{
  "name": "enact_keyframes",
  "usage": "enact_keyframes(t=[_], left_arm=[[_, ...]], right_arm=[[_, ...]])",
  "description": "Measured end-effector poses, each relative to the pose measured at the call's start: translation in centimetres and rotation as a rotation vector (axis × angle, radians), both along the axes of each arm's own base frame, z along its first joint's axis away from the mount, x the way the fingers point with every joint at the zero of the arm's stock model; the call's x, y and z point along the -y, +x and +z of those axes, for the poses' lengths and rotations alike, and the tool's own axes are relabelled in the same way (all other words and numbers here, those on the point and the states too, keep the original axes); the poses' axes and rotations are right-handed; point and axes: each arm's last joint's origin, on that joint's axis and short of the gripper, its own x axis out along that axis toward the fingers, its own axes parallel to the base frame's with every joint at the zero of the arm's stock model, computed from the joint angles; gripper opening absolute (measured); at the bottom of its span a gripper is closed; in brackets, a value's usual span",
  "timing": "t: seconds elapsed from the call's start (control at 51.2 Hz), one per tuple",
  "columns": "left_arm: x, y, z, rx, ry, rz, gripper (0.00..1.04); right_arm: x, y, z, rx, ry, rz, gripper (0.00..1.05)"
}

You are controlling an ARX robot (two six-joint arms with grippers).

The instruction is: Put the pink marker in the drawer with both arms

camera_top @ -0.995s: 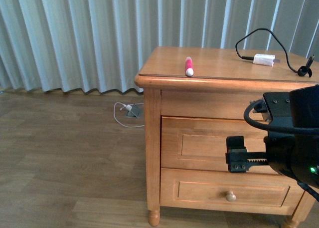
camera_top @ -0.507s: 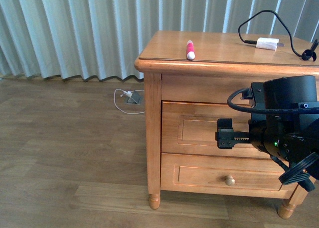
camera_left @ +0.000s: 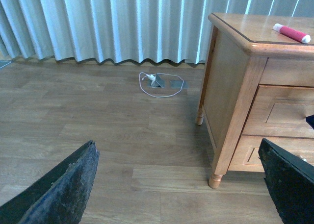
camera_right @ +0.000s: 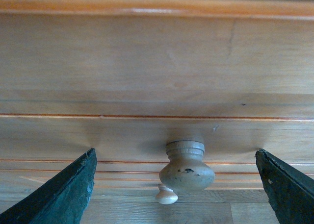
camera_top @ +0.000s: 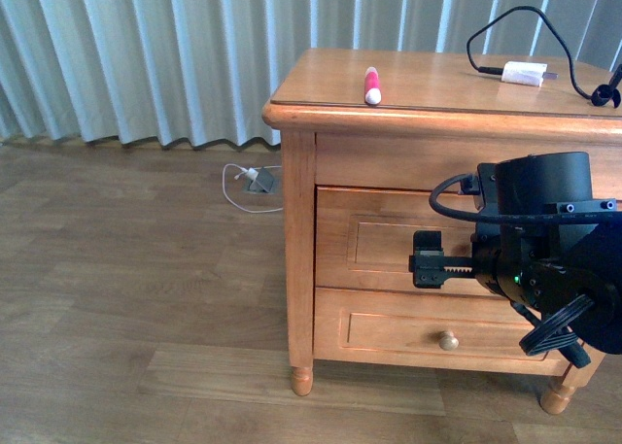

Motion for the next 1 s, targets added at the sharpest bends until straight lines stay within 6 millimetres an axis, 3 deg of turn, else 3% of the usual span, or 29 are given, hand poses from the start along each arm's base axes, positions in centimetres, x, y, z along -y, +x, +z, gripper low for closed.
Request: enact_keyframes(t=[0.098, 0.176, 0.546, 0.8, 0.995], left_arm=[[0.0, 0.0, 0.0, 0.000, 0.000, 0.000, 0.99], [0.0, 0.0, 0.0, 0.000, 0.000, 0.000, 0.99], [0.0, 0.0, 0.0, 0.000, 0.000, 0.000, 0.99], [0.0, 0.0, 0.0, 0.000, 0.000, 0.000, 0.99], [0.0, 0.0, 0.0, 0.000, 0.000, 0.000, 0.99]], right_arm=[[0.1, -0.1, 0.0, 0.012, 0.000, -0.005, 0.96], [0.2, -0.1, 0.0, 0.020, -0.002, -0.010, 0.86], [0.8, -0.3, -0.3, 0.008, 0.000, -0.007, 0.24], [1.0, -0.7, -0.2, -0.029, 0.001, 0.013, 0.22], [1.6, -2.6, 0.3, -0.082, 0.027, 0.037, 0.22]])
